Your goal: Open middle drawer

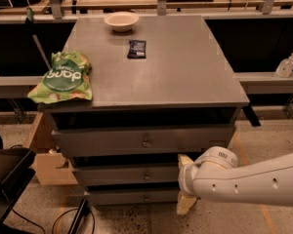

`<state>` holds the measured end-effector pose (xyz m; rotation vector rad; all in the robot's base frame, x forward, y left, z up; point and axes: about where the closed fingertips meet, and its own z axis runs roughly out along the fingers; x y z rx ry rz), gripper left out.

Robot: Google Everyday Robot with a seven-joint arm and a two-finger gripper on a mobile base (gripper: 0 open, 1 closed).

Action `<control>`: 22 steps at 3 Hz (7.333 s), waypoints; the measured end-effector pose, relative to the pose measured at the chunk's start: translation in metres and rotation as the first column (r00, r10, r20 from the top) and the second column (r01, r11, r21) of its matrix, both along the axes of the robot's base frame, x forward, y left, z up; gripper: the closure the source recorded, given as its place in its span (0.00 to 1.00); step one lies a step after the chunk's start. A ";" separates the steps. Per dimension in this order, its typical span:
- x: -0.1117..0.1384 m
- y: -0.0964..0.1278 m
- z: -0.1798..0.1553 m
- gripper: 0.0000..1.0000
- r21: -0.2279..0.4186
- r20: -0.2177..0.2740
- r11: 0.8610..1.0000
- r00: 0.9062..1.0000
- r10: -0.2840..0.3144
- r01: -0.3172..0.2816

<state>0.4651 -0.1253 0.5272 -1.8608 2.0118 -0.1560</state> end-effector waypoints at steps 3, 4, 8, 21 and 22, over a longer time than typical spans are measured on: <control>0.018 -0.025 -0.057 0.00 -0.110 -0.011 0.993 1.000 0.028 -0.029; 0.066 -0.031 -0.098 0.00 -0.101 0.045 0.995 0.999 0.017 -0.013; 0.064 -0.023 -0.112 0.41 -0.087 0.026 0.996 0.999 0.029 -0.027; 0.063 -0.022 -0.111 0.13 -0.087 0.024 0.996 0.999 0.030 -0.028; 0.063 -0.022 -0.112 0.00 -0.087 0.022 0.996 0.999 0.030 -0.028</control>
Offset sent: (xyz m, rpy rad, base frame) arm -0.0010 -0.0120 -0.0964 -0.1469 0.0245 0.0411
